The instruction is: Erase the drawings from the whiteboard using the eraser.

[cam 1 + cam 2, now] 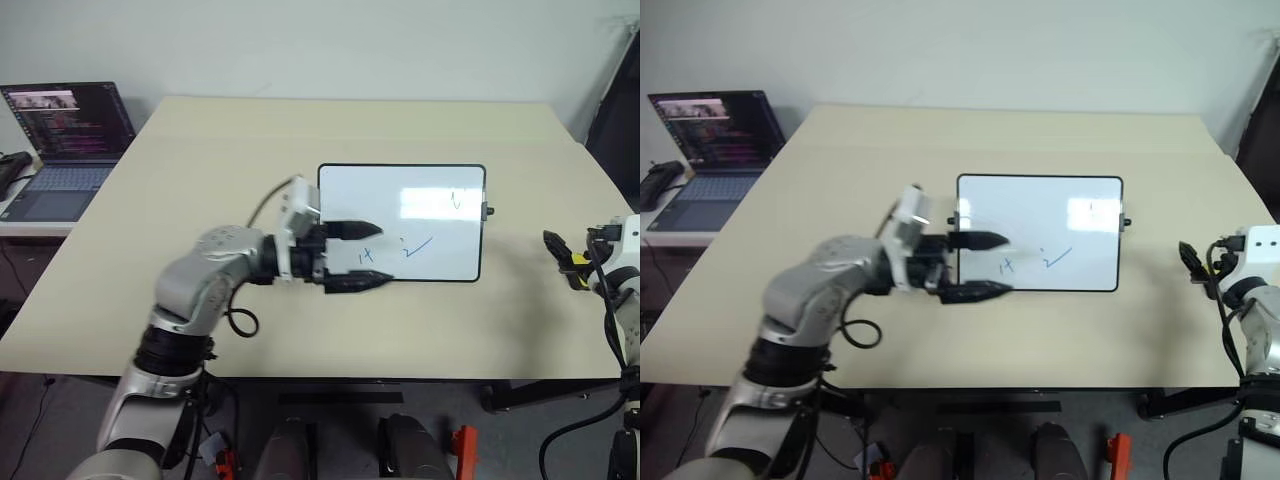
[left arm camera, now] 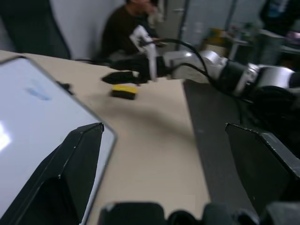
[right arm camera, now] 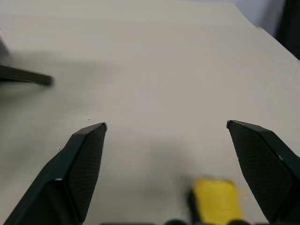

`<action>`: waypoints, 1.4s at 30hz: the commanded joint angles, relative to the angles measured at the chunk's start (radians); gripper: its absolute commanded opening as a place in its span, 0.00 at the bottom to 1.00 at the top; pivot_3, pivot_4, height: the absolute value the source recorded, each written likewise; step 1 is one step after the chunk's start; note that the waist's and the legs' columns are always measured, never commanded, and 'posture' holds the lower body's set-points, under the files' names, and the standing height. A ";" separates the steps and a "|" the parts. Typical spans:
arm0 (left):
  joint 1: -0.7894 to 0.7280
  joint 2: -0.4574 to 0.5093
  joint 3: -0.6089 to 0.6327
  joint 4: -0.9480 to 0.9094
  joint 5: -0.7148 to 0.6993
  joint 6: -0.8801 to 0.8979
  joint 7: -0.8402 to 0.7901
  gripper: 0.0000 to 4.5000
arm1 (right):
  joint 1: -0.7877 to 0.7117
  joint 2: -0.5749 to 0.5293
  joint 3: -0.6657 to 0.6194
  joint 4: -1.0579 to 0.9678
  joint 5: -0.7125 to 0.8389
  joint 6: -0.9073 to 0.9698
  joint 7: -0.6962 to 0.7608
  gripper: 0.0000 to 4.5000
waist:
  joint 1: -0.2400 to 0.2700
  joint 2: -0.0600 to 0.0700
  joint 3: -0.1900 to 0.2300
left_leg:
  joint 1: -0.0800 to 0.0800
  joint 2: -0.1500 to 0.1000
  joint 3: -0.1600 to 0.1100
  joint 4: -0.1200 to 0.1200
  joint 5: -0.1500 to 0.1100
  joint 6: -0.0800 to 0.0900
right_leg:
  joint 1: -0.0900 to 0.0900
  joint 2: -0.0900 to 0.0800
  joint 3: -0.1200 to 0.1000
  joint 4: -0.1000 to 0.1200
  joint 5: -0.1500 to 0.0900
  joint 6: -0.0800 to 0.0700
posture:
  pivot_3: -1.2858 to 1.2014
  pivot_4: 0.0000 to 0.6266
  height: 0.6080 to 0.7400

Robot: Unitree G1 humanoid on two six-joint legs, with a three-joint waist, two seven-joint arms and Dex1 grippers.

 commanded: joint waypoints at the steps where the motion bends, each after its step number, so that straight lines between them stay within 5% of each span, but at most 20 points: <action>1: -0.003 -0.026 -0.025 0.007 0.030 -0.053 -0.008 1.00 | -0.044 -0.077 -0.024 0.100 -0.003 0.000 0.054 0.99 | -0.006 0.000 0.000 | 0.000 0.000 0.000 0.000 0.000 0.000 | 0.000 0.000 0.000 0.000 0.000 0.000 | 0.52 0.24 1.00; 13: 0.036 -0.030 -0.021 -0.013 0.031 -0.050 -0.009 1.00 | -0.172 -0.143 0.043 0.390 -0.056 -0.054 0.191 0.99 | -0.017 0.000 0.000 | 0.000 0.000 0.000 0.001 0.000 0.000 | 0.001 0.000 0.001 0.000 0.000 0.000 | 0.52 0.24 1.00; 25: 0.035 -0.021 -0.021 -0.026 0.029 -0.035 0.003 1.00 | -0.198 -0.128 0.062 0.477 -0.081 -0.080 0.217 0.99 | -0.018 0.000 0.000 | 0.000 0.000 0.000 0.001 0.000 0.000 | 0.000 0.000 0.001 0.000 -0.001 0.000 | 0.52 0.24 1.00; 29: 0.034 -0.022 -0.022 -0.032 0.027 -0.030 0.005 1.00 | -0.209 -0.125 0.070 0.490 -0.085 -0.086 0.217 0.80 | -0.018 0.000 0.000 | 0.000 0.000 0.000 0.001 0.000 0.000 | 0.001 0.000 0.001 0.000 -0.001 0.000 | 0.52 0.24 1.00; 36: 0.031 -0.017 -0.017 -0.033 0.026 -0.026 0.004 1.00 | -0.222 -0.110 0.086 0.513 -0.105 -0.097 0.219 0.23 | -0.019 0.000 0.000 | 0.000 0.000 0.000 0.001 0.000 0.000 | 0.001 0.000 0.001 0.000 0.000 0.000 | 0.52 0.24 1.00; 42: 0.031 -0.013 -0.013 -0.030 0.026 -0.026 0.004 1.00 | -0.208 -0.096 0.097 0.508 -0.113 -0.101 0.220 0.20 | -0.019 0.000 0.000 | 0.001 0.000 0.000 0.001 0.000 0.000 | 0.001 0.000 0.001 0.000 0.000 0.000 | 0.52 0.24 1.00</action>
